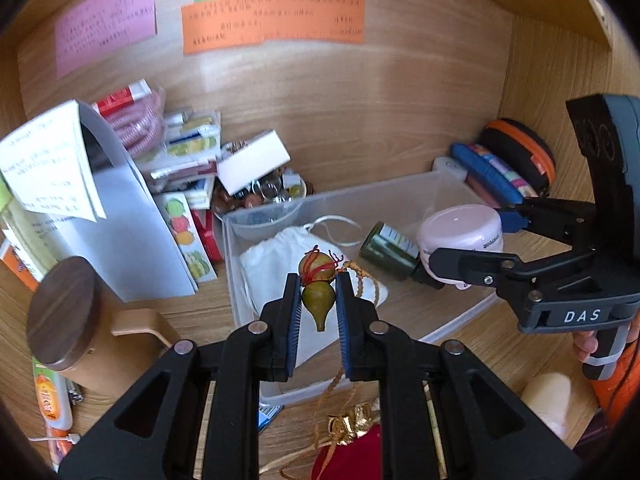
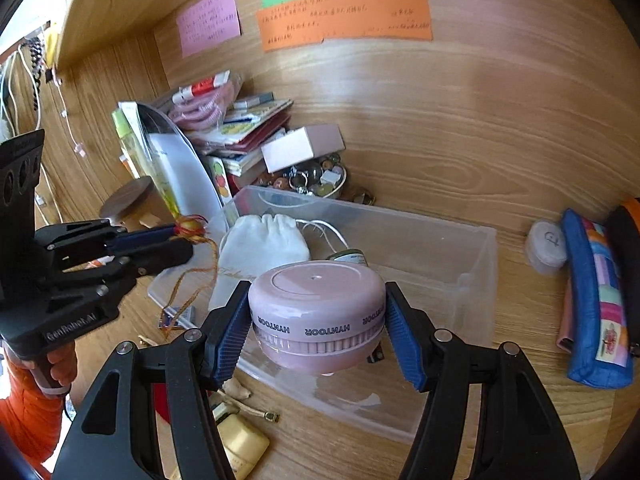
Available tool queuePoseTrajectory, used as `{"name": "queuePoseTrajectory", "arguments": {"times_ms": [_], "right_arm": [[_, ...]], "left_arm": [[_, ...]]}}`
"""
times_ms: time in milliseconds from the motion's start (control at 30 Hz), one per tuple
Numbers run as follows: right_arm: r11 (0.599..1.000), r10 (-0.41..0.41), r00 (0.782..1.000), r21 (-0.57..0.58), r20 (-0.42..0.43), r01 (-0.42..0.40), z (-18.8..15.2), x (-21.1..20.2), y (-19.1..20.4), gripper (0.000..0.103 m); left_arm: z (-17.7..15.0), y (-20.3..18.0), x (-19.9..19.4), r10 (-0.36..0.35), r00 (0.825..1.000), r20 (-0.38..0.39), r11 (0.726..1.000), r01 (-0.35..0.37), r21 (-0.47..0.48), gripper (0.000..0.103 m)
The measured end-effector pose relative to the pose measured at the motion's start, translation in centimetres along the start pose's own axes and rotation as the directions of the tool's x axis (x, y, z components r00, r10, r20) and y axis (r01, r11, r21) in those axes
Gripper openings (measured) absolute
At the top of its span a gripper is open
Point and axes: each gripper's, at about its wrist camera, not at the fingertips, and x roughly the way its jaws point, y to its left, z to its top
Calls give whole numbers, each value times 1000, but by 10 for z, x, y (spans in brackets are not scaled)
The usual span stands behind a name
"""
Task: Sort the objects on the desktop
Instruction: 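Carry the compact and gourd charm over the clear box and lower them in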
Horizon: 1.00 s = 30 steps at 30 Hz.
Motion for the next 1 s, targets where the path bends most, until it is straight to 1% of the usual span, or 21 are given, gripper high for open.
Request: {"name": "queuePoseTrajectory", "arguments": {"times_ms": [267, 400, 467, 567, 667, 800, 1000], "right_arm": [[1000, 6, 998, -14, -59, -7, -3, 29, 5, 60], [1000, 13, 998, -6, -61, -13, -3, 30, 2, 60], [1000, 17, 997, -6, -81, -18, -3, 35, 1, 60], [999, 40, 992, 3, -116, -40, -1, 41, 1, 60], [1000, 31, 991, 1, -133, -31, 0, 45, 0, 60], [999, 40, 984, 7, -172, -40, -1, 52, -1, 60], [999, 43, 982, 7, -181, -43, -3, 58, -1, 61]], "left_arm": [[-6, 8, 22, -5, 999, -32, 1000, 4, -15, 16], [-8, 9, 30, -18, 999, -50, 1000, 17, -15, 16], [-9, 9, 35, -21, 998, -60, 1000, 20, -15, 16], [-11, 11, 36, -25, 997, -67, 1000, 24, -19, 16], [-13, 11, 36, -30, 997, -72, 999, 29, -18, 16], [-14, 8, 39, -28, 997, -76, 1000, 28, -2, 16], [-15, 7, 40, -19, 998, -68, 1000, 20, 8, 16]]}}
